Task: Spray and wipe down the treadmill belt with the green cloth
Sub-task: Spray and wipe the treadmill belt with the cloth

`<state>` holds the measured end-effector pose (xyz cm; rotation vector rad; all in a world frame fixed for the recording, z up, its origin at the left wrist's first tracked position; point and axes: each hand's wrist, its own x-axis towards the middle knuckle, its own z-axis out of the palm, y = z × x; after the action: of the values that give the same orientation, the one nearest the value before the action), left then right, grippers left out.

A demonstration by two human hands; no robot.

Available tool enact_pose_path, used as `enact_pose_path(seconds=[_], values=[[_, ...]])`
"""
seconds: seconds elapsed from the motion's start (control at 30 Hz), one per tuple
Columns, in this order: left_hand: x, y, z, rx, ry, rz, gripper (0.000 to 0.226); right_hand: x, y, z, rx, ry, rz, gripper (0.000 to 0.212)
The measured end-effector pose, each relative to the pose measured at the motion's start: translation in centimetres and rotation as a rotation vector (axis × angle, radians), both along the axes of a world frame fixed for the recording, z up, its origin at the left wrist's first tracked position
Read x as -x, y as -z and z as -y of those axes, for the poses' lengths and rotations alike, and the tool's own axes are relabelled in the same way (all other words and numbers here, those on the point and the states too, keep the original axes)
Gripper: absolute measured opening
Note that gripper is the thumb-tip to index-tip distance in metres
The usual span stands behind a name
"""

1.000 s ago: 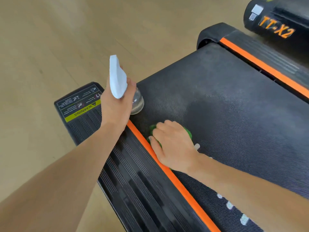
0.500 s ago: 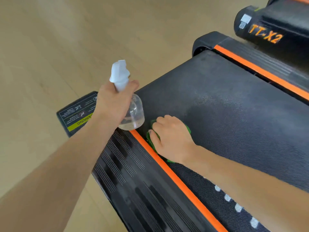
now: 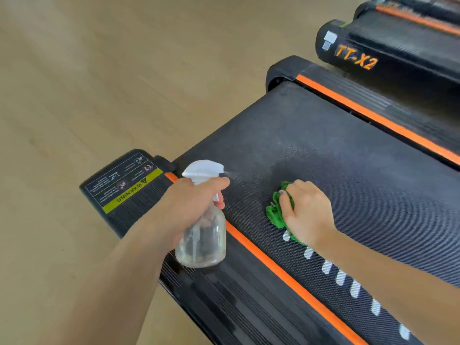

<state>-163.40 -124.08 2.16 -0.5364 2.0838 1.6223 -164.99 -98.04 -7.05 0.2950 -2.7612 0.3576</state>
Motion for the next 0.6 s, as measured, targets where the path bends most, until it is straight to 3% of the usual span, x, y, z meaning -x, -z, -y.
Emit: enact_pose_path(seconds=[0.2, 0.4, 0.6], values=[[1.2, 0.1, -1.1, -0.094, -0.142, -0.096, 0.025, -1.3, -0.6, 0.4, -0.064, 0.026, 0.019, 0.035], [2.4, 0.5, -1.8, -0.135, -0.248, -0.076, 0.029, -4.8, -0.6, -0.8, -0.074, -0.058, -0.014, 0.033], [3.4, 0.8, -4.2, -0.16, -0.218, -0.091, 0.029, -4.9, -0.3, -0.6, -0.055, -0.035, -0.04, 0.033]])
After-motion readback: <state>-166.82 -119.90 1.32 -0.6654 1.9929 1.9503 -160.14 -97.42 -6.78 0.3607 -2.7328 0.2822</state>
